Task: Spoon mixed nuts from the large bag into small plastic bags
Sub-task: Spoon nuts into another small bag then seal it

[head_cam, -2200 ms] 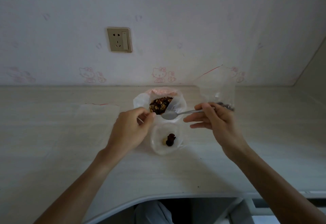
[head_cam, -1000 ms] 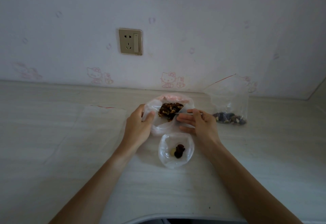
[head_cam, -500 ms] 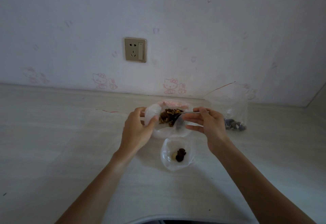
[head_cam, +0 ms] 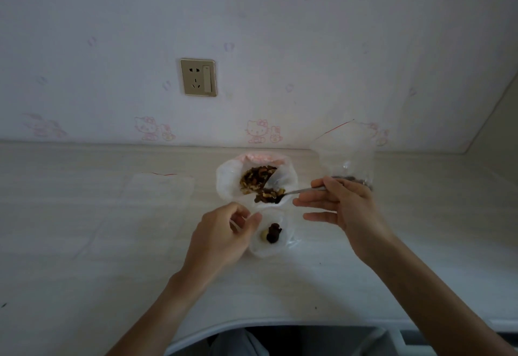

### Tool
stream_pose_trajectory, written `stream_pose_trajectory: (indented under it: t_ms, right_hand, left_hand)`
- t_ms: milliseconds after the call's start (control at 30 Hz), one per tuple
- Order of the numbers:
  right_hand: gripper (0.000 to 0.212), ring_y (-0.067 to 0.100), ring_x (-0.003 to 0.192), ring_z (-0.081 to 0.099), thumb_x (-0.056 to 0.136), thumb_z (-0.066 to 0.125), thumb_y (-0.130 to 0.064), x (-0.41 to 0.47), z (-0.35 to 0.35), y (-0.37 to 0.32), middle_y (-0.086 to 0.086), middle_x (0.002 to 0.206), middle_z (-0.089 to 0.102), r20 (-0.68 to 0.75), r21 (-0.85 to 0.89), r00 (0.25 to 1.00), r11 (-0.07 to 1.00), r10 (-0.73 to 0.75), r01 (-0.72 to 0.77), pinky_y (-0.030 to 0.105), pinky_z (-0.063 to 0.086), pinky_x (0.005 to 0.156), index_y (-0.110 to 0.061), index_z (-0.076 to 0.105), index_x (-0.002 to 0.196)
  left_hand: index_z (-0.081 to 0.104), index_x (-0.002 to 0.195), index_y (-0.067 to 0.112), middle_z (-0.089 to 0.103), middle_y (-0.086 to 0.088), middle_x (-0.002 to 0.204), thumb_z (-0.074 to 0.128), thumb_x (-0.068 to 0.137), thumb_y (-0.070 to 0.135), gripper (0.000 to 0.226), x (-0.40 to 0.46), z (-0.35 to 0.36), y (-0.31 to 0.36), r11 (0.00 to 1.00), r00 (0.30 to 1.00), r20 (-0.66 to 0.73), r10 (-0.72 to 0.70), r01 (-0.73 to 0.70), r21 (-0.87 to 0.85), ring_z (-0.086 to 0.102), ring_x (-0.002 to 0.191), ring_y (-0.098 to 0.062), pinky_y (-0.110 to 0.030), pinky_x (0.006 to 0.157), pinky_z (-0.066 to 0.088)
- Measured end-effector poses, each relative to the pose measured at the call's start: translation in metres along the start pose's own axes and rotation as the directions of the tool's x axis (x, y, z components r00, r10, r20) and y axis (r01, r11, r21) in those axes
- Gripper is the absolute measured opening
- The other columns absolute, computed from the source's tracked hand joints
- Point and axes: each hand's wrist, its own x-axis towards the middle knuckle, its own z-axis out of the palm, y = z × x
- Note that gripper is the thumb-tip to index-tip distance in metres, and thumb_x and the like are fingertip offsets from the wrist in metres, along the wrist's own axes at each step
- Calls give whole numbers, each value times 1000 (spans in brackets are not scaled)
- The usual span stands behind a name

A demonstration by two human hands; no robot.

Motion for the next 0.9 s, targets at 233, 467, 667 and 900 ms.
stream_pose_trajectory:
  t_ms: [233, 467, 667, 900]
  right_hand:
    - [31, 38, 88, 77, 110, 44, -18, -27, -13, 11, 22, 87, 77, 71, -239, 997, 970, -16, 33, 41, 65, 64, 2, 67, 106]
    - [27, 4, 88, 73, 108, 48, -31, -40, -16, 3, -15, 101, 76, 569, -608, 753, 447, -331, 656, 18, 58, 75, -23, 71, 118]
    - [27, 10, 90, 74, 109, 46, -33, -35, -17, -4, -15, 101, 76, 550, -575, 741, 469, -385, 670, 31, 61, 77, -24, 70, 117]
    - [33, 30, 87, 77, 108, 44, -25, -10, -5, 0, 14, 88, 78, 166, -268, 938, 901, -305, 341, 38, 65, 71, -1, 66, 106]
  left_hand:
    - [73, 82, 32, 72, 17, 77, 68, 97, 33, 16, 5, -3, 2, 997, 999, 51, -19, 23, -80, 66, 74, 3, -20, 66, 51]
    - [77, 87, 18, 77, 1, 80, 67, 99, 27, 18, 13, -9, 7, 966, 984, 161, -76, 113, -234, 70, 69, -9, -19, 62, 52]
    - [76, 86, 18, 77, 1, 81, 67, 99, 28, 19, 15, -11, 5, 958, 977, 188, -103, 148, -244, 69, 67, -8, -20, 63, 49]
    - [72, 77, 25, 72, 10, 72, 65, 97, 46, 29, 23, -21, -7, 973, 990, 86, -112, 126, -191, 66, 62, -5, -25, 67, 49]
